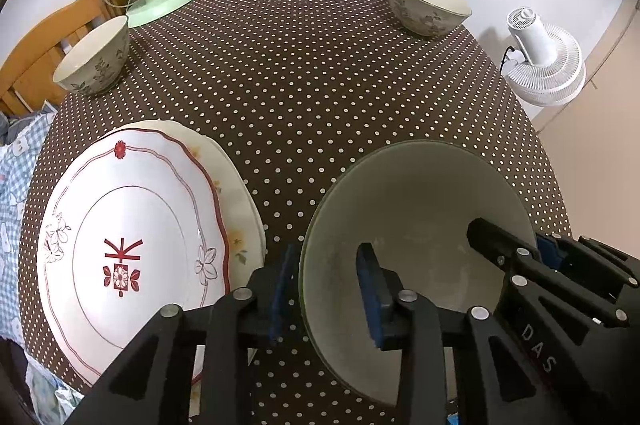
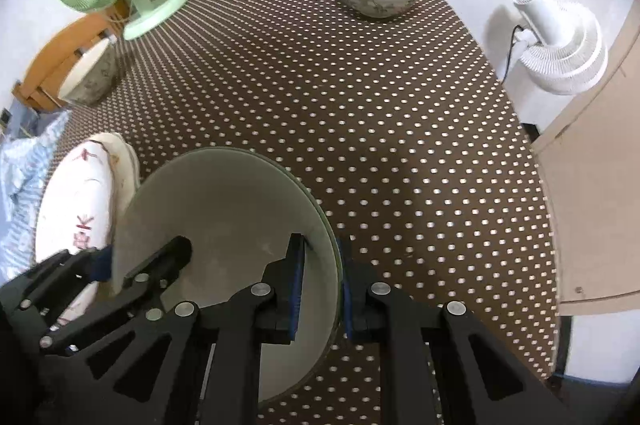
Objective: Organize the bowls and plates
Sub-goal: 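Lift the cream bowl and carry it toward the plate stack, then lower the cream bowl onto the table and open both grippers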
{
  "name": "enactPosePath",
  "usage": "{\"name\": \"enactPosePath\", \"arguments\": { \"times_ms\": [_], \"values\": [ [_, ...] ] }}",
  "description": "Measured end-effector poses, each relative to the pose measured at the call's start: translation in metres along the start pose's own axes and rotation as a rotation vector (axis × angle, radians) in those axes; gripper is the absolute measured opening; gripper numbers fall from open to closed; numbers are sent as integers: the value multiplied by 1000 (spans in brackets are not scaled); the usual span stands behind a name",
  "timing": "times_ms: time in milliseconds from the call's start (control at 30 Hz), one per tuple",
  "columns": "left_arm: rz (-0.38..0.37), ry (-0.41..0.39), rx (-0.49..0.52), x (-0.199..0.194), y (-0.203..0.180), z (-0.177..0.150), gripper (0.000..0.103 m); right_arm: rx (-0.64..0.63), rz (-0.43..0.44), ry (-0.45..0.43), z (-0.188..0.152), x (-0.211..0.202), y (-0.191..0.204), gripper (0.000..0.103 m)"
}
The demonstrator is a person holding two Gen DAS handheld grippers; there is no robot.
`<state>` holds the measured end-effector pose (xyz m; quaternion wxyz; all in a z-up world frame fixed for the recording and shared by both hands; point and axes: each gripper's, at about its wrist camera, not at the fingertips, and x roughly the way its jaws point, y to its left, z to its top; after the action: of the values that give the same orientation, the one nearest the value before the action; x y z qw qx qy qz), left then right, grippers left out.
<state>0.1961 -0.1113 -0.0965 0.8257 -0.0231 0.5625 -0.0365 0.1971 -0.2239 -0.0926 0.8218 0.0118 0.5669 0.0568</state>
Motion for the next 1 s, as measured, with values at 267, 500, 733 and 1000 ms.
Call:
{"name": "enactPosePath", "arguments": {
  "times_ms": [267,500,733,1000],
  "values": [
    [33,-21,-11,-12,9,10,56,32,-8,-16,7,-13,-7,59],
    [10,-65,12,-35,14,16,65,66,-18,-79,13,-44,-13,70],
    [-7,-133,66,-66,6,19,80,82,10,-140,18,-73,-6,80],
    [5,-169,52,-94,6,29,82,107,9,-195,22,-104,3,80]
  ]
}}
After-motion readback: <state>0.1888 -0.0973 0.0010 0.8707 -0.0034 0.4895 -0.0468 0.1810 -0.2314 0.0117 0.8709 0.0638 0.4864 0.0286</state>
